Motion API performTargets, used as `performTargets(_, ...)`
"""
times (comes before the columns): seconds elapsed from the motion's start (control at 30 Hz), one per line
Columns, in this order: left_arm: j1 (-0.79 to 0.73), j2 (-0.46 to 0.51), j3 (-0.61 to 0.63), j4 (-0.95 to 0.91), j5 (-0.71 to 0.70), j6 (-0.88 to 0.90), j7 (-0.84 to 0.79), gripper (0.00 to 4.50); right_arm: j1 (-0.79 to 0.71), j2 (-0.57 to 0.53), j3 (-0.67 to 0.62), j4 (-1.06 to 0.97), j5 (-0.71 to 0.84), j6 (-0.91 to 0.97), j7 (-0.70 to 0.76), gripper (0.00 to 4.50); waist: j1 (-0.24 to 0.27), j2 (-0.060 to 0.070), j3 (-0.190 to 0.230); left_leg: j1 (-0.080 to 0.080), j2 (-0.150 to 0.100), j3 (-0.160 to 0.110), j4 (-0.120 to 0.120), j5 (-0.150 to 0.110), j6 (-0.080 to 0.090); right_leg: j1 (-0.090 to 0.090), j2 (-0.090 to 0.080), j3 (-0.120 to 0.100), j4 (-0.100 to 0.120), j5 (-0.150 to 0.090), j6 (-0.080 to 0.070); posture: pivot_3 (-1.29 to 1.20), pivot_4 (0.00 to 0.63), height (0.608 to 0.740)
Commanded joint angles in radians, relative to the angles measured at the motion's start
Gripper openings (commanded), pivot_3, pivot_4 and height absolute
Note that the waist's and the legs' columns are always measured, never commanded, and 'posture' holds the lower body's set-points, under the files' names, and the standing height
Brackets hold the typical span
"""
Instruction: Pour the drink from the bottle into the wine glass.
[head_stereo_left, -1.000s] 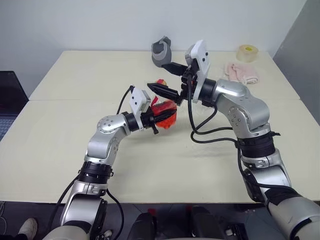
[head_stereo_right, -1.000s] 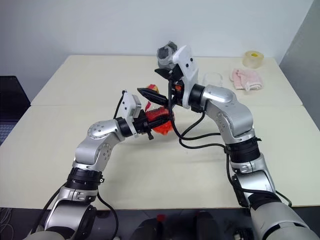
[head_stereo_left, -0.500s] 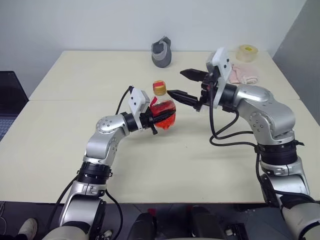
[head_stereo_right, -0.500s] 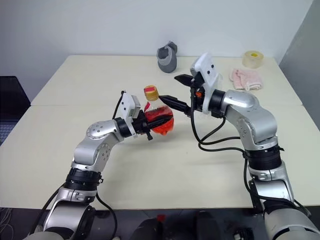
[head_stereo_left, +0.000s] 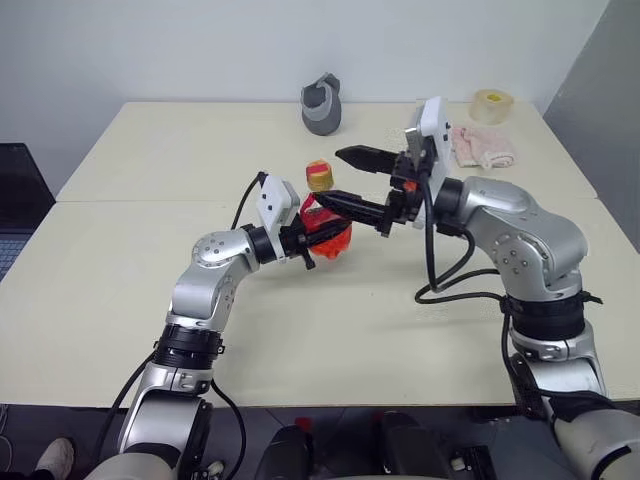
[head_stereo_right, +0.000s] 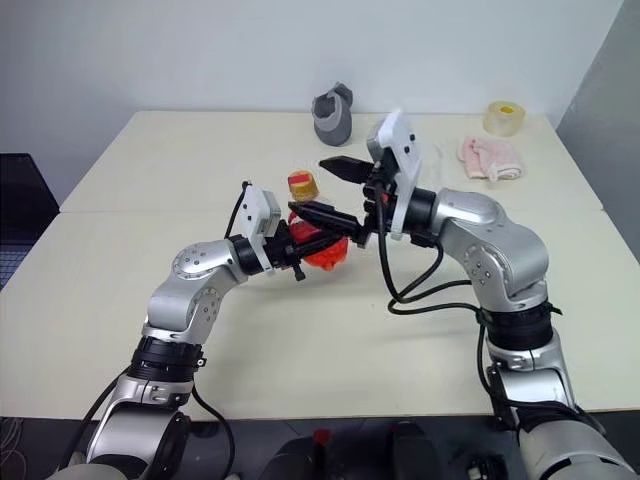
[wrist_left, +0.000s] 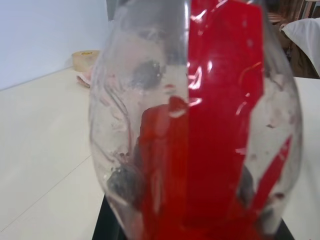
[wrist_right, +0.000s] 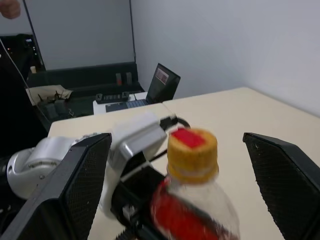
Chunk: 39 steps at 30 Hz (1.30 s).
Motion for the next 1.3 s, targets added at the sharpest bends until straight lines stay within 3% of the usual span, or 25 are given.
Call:
performTargets(0.03, -0.006, -0.001, 0.011, -0.048, -0.014, -0.019, 0.0, 0.95, -0.034, 0.022, 0.01, 0.014, -0.014, -0.043, -0.005, 4.5, 0.0, 0.0, 0.0, 0.0, 0.0, 0.0, 0.0, 0.0, 0.0, 0.0, 0.0, 0.0, 0.0, 0.0, 0.0, 0.0, 0.15, 0.74)
performTargets(0.53, -0.003, -0.006, 0.01, -0.062, -0.014, -0.012, 0.013, 0.95, -0.085, 0.089, 0.041, 0.146, -0.092, -0.131, -0.008, 4.5, -0.001, 0.0, 0.0, 0.0, 0.0, 0.0, 0.0, 0.0, 0.0, 0.0, 0.0, 0.0, 0.0, 0.0, 0.0, 0.0, 0.15, 0.74)
performTargets(0.63, 0.0, -0.008, 0.009, -0.065, -0.014, -0.01, 0.015, 0.95, -0.087, 0.088, 0.036, 0.15, -0.08, -0.122, 0.004, 3.88, -0.001, 0.0, 0.0, 0.0, 0.0, 0.0, 0.0, 0.0, 0.0, 0.0, 0.0, 0.0, 0.0, 0.0, 0.0, 0.0, 0.15, 0.74)
performTargets(0.87, -0.003, -0.008, 0.011, -0.063, -0.016, -0.012, 0.021, 0.95, -0.081, 0.083, 0.028, 0.136, -0.057, -0.103, 0.019, 1.42, -0.001, 0.0, 0.0, 0.0, 0.0, 0.0, 0.0, 0.0, 0.0, 0.0, 0.0, 0.0, 0.0, 0.0, 0.0, 0.0, 0.15, 0.74)
performTargets(0.9, -0.004, -0.008, 0.011, -0.062, -0.016, -0.013, 0.021, 0.95, -0.082, 0.084, 0.027, 0.137, -0.056, -0.103, 0.02, 1.24, -0.001, 0.0, 0.0, 0.0, 0.0, 0.0, 0.0, 0.0, 0.0, 0.0, 0.0, 0.0, 0.0, 0.0, 0.0, 0.0, 0.15, 0.74)
performTargets(1.1, 0.006, 0.001, 0.012, -0.085, -0.023, -0.005, 0.011, 0.95, -0.096, 0.067, 0.037, 0.144, -0.051, -0.114, 0.077, 1.26, -0.001, 0.0, 0.0, 0.0, 0.0, 0.0, 0.0, 0.0, 0.0, 0.0, 0.0, 0.0, 0.0, 0.0, 0.0, 0.0, 0.15, 0.74)
performTargets(1.3, 0.076, 0.056, 0.014, -0.196, -0.061, 0.046, -0.033, 0.95, -0.16, 0.004, 0.066, 0.236, -0.114, -0.312, 0.292, 1.26, -0.004, 0.0, 0.0, 0.0, 0.0, 0.0, 0.0, 0.0, 0.0, 0.0, 0.0, 0.0, 0.0, 0.0, 0.0, 0.0, 0.15, 0.74)
